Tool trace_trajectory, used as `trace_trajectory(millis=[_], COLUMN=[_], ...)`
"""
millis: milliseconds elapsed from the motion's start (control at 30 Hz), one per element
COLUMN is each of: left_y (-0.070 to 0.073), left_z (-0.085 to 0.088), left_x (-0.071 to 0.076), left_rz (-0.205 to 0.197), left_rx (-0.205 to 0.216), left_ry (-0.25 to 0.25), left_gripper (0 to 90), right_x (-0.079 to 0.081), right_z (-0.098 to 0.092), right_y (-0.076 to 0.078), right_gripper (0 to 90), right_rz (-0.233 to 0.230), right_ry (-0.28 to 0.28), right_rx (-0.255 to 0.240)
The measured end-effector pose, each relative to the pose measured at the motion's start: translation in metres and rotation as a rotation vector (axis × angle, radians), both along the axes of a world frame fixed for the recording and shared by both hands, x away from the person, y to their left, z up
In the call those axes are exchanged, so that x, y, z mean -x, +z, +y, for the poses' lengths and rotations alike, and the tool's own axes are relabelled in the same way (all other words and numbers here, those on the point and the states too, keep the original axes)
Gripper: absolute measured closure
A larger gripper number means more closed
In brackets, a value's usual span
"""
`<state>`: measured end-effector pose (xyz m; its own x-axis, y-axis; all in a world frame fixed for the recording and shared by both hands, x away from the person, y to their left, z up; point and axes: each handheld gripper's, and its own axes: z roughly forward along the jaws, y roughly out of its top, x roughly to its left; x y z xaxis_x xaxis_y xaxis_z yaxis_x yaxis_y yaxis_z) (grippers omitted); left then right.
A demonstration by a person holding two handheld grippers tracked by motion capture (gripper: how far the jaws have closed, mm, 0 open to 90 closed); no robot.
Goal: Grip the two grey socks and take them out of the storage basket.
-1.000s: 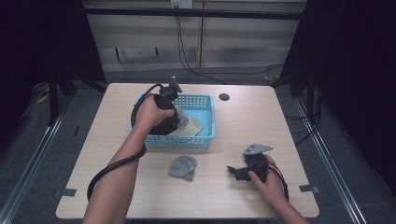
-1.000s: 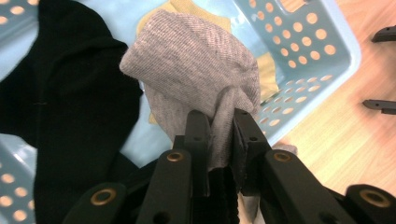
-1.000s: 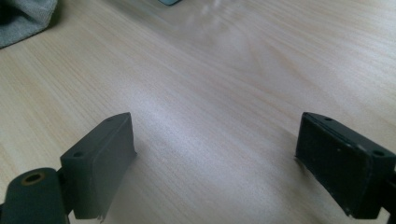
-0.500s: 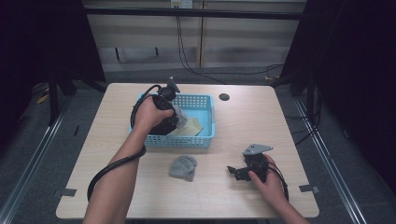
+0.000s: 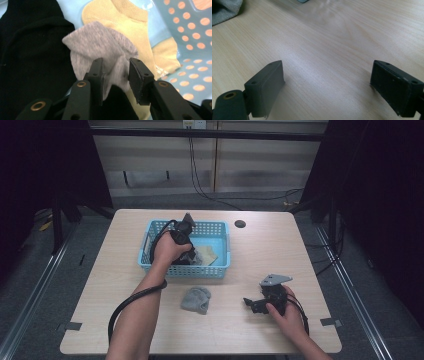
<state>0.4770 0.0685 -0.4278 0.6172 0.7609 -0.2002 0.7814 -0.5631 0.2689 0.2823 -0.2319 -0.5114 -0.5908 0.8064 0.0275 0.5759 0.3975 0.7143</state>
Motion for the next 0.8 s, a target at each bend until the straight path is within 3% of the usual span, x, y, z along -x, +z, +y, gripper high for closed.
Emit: trace_trajectory(millis=[167, 300, 500, 800], left_y=[0.004, 0.025, 0.055, 0.087], left_z=[-0.004, -0.004, 0.0, 0.006], left_x=[0.001, 0.003, 0.01, 0.026], left_rz=[0.021, -0.022, -0.043, -0.033], left_rx=[-0.025, -0.021, 0.019, 0.058], left_ry=[-0.01, -0.039, -0.055, -0.098], left_gripper=[83.0, 83.6, 83.6, 83.9], right_x=[0.0, 0.0, 0.0, 0.0], right_z=[0.0, 0.0, 0.0, 0.0], right_y=[0.0, 0.0, 0.0, 0.0], right_gripper=[11.0, 11.1, 11.1, 11.0], right_rz=[-0.002, -0.001, -0.003, -0.002], right_ry=[0.002, 0.001, 0.002, 0.002], right_rx=[0.001, 0.001, 0.001, 0.0])
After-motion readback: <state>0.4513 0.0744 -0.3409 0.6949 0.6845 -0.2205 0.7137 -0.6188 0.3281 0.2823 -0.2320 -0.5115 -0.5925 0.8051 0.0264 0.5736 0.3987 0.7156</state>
